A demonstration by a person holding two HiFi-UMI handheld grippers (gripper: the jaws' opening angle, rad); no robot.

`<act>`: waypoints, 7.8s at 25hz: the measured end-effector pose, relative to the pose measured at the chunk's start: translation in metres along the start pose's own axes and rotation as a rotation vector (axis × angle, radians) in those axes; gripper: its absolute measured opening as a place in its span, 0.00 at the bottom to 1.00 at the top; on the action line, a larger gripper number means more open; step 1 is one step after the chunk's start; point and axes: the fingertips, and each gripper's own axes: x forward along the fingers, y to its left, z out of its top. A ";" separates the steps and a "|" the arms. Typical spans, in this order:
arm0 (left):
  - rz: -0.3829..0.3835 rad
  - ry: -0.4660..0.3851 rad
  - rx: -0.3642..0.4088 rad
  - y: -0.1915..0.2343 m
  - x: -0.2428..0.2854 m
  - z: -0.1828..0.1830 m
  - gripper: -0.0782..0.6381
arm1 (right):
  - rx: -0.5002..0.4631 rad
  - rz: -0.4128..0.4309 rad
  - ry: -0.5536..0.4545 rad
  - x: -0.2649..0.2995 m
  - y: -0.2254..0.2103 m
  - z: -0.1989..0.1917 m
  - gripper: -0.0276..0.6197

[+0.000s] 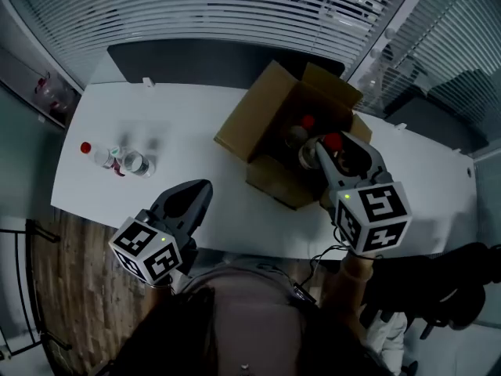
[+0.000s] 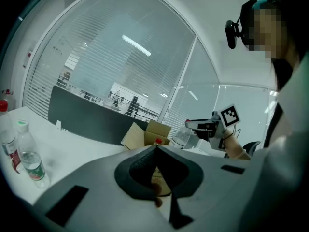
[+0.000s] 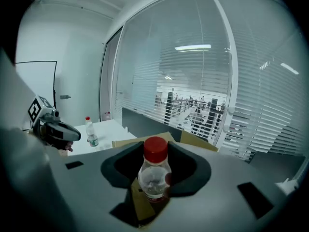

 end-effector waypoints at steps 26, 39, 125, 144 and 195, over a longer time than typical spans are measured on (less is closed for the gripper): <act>0.035 -0.076 -0.035 0.030 -0.112 -0.008 0.12 | -0.090 0.019 -0.196 -0.053 0.107 0.084 0.31; 0.048 -0.073 -0.024 0.048 -0.157 -0.014 0.12 | -0.077 0.064 -0.191 -0.042 0.163 0.082 0.31; 0.471 -0.178 -0.107 0.165 -0.285 -0.043 0.12 | -0.190 0.525 0.148 0.194 0.391 -0.029 0.31; 0.360 -0.168 -0.065 0.164 -0.302 -0.045 0.12 | -0.116 0.381 0.127 0.186 0.388 -0.031 0.31; 0.368 -0.205 -0.038 -0.098 -0.319 -0.118 0.12 | -0.045 0.339 -0.050 -0.123 0.320 -0.106 0.09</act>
